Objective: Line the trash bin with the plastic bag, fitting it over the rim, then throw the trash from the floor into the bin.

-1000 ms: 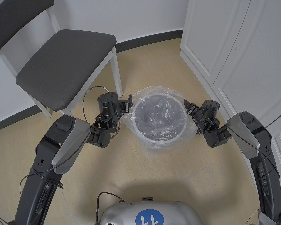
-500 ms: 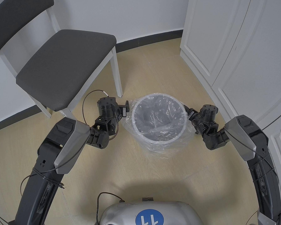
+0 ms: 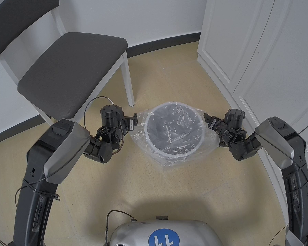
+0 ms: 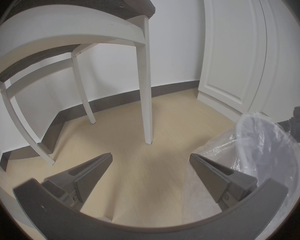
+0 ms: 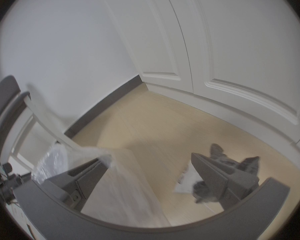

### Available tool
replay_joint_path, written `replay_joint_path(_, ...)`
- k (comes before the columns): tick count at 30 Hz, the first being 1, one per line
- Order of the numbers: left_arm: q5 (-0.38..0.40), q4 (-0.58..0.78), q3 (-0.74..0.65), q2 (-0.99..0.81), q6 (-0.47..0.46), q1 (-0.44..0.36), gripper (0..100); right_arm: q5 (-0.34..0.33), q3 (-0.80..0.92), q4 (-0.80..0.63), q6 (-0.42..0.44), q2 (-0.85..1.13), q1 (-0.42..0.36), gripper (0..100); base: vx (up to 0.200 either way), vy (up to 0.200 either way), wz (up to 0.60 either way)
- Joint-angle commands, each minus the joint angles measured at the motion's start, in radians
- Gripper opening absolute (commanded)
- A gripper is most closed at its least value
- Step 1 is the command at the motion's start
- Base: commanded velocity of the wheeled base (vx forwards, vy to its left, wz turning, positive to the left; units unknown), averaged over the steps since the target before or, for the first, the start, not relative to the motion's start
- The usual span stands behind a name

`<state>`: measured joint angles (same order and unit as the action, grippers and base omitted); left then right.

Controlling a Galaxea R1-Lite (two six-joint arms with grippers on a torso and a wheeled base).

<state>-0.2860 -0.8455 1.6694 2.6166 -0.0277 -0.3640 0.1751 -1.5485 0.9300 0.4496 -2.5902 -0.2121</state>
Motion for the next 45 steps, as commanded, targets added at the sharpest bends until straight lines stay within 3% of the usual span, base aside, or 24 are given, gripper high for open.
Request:
replay_joint_path(1,0.036,-0.006,-0.189,-0.158,-0.021,-0.016,100,-0.003,0.176,-0.115,-0.081,0.182,0.01,100,0.0,0.0,0.0)
replay_joint_path(5,0.039,-0.018,-0.24,-0.167,-0.057,-0.024,100,-0.02,0.219,-0.211,-0.083,0.234,0.01,100,0.0,0.0,0.0)
replay_joint_path(9,0.045,-0.044,-0.26,-0.167,-0.077,-0.026,100,-0.054,0.235,-0.211,-0.083,0.231,0.014,100,0.0,0.0,0.0)
replay_joint_path(20,0.047,-0.03,-0.329,-0.168,-0.141,-0.032,100,-0.055,0.248,-0.24,-0.106,0.194,0.013,100,0.0,0.0,0.0)
replay_joint_path(45,0.068,-0.02,-0.218,0.04,-0.144,-0.058,100,-0.124,0.15,-0.243,-0.098,-0.031,0.043,100,0.0,0.0,0.0)
